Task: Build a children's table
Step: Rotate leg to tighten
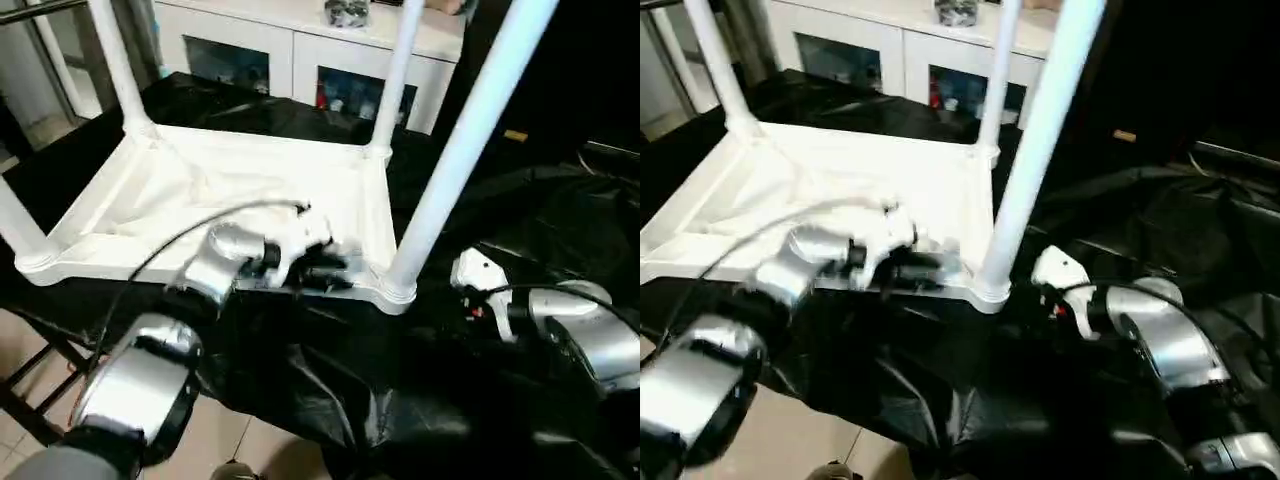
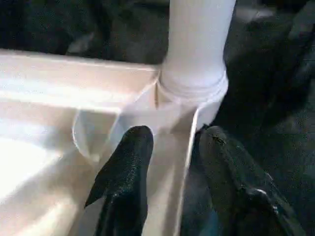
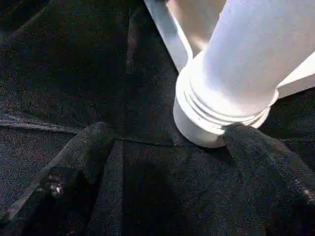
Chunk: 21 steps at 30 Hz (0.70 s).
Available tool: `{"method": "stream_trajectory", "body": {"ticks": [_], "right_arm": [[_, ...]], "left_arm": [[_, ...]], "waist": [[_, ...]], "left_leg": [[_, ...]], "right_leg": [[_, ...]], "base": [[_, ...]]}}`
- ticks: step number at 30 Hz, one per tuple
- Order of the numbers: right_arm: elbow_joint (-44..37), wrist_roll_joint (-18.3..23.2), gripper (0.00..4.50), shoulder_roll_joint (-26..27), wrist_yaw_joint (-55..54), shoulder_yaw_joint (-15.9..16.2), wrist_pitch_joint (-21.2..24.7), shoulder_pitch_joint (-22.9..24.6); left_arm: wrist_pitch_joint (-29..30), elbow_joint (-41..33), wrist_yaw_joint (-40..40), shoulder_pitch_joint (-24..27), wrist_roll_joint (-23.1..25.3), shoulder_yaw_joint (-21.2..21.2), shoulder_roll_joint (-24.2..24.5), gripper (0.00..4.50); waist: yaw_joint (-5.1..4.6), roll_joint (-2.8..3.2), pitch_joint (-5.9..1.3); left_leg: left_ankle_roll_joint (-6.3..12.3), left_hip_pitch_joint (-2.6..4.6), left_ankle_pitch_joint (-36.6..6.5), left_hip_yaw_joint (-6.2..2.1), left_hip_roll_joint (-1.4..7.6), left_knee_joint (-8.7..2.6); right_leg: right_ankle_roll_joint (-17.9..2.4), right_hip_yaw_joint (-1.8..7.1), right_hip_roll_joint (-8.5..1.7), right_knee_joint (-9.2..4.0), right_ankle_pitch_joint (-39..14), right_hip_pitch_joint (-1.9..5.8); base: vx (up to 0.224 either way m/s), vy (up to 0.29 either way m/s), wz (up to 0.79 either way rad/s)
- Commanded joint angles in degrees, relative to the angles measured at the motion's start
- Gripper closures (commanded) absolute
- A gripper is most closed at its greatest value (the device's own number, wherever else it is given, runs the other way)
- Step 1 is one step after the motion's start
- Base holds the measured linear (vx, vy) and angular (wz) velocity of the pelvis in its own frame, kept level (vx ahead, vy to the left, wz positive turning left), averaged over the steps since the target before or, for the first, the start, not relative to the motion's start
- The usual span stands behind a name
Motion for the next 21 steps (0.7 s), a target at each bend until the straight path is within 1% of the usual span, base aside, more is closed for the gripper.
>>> {"method": "stream_trajectory", "body": {"ticks": [1,2,5,7,10,14,16,18,19,21], "right_arm": [[-0.87,-0.33,0.33,-0.89,-0.2,0.12,-0.15,0.13],[-0.89,-0.34,0.33,-0.9,-0.2,0.12,-0.15,0.16],[-1.14,-0.38,0.33,-1.08,-0.13,0.19,-0.15,0.41],[-1.25,-0.37,0.33,-1.14,-0.05,0.19,-0.14,0.49],[-1.24,-0.43,0.33,-1.18,-0.05,0.22,-0.14,0.46],[-1.26,-0.5,0.33,-1.23,-0.05,0.27,-0.04,0.4],[-1.24,-0.55,0.33,-1.28,-0.03,0.31,-0.02,0.42],[-1.13,-0.69,0.33,-1.29,-0.12,0.35,-0.15,0.48],[-1.11,-0.71,0.33,-1.29,-0.13,0.36,-0.17,0.48],[-1.09,-0.77,0.33,-1.29,-0.17,0.37,-0.23,0.51]], "left_arm": [[-1.15,1.44,-1.36,-1.01,0.13,-0.17,-0.33,2.93],[-1.32,1.6,-1.43,-1.11,0.23,-0.26,-0.3,3.04],[-4.6,4.95,0.72,-2.28,3.16,-1.59,-0.23,3.04],[-5.13,6.16,1.04,-2.5,4.19,-2.22,-0.22,3.04],[-5.71,7.23,0.79,-2.72,4.46,-2.48,-0.37,3.04],[-5.26,8.71,-0.12,-2.8,4.88,-2.99,-0.53,3.04],[-5.66,9.85,0.42,-2.94,5.6,-3.23,-0.59,3.04],[-5.96,11.1,1.16,-3.16,6.47,-3.4,-0.6,3.04],[-6.12,11.31,1.39,-3.2,6.65,-3.41,-0.6,3.04],[-6.15,12.17,2.12,-3.4,6.95,-3.13,-0.7,3.4]], "waist": [[0.23,-0.12,-3.92],[0.21,-0.01,-3.91],[0.12,-0.09,-3.95],[0.13,-0.12,-3.91],[0.19,-0.1,-3.93],[0.27,-0.05,-3.93],[0.26,-0.05,-3.9],[0.28,0.1,-3.91],[0.25,0.01,-3.9],[0.23,-0.08,-3.87]], "left_leg": [[3.18,0.11,-8.52,0.47,-0.02,-3.08],[3.28,0.08,-8.52,0.46,-0.01,-3.06],[3.33,0.13,-8.98,0.41,-0.02,-3.08],[3.23,0.07,-8.91,0.35,0.02,-3.11],[3.2,0.11,-8.64,0.36,0.03,-3.09],[3.25,0.16,-8.61,0.41,0.06,-3.05],[3.25,0.17,-8.96,0.4,0.05,-3.09],[3.01,0.21,-9.33,0.33,0.13,-3.15],[2.95,0.22,-9.46,0.35,0.09,-3.13],[2.96,0.15,-9.35,0.33,0.03,-3.13]], "right_leg": [[-13.7,2.19,-3.03,-3.93,-0.6,3.74],[-13.8,2.18,-3.01,-3.93,-0.3,3.76],[-13.28,2.13,-3.0,-4.09,-1.18,3.78],[-13.15,2.15,-3.1,-4.08,-1.43,3.86],[-13.15,2.17,-3.12,-4.02,-1.38,3.83],[-13.96,2.17,-3.08,-3.9,-0.21,3.78],[-13.81,2.16,-3.09,-4.02,-0.75,3.79],[-13.73,2.16,-3.19,-4.07,-1.36,3.78],[-13.69,2.17,-3.17,-4.08,-1.43,3.8],[-13.53,2.17,-3.16,-4.08,-1.43,3.86]], "base": [[0.0,0.0,0.0],[0.0,0.0,0.0],[0.0,0.0,0.0],[0.0,0.0,0.0],[0.0,0.0,0.0],[0.0,0.0,0.0],[0.0,0.0,0.0],[0.0,0.0,0.0],[0.0,0.0,0.0],[0.0,0.0,0.0]]}}
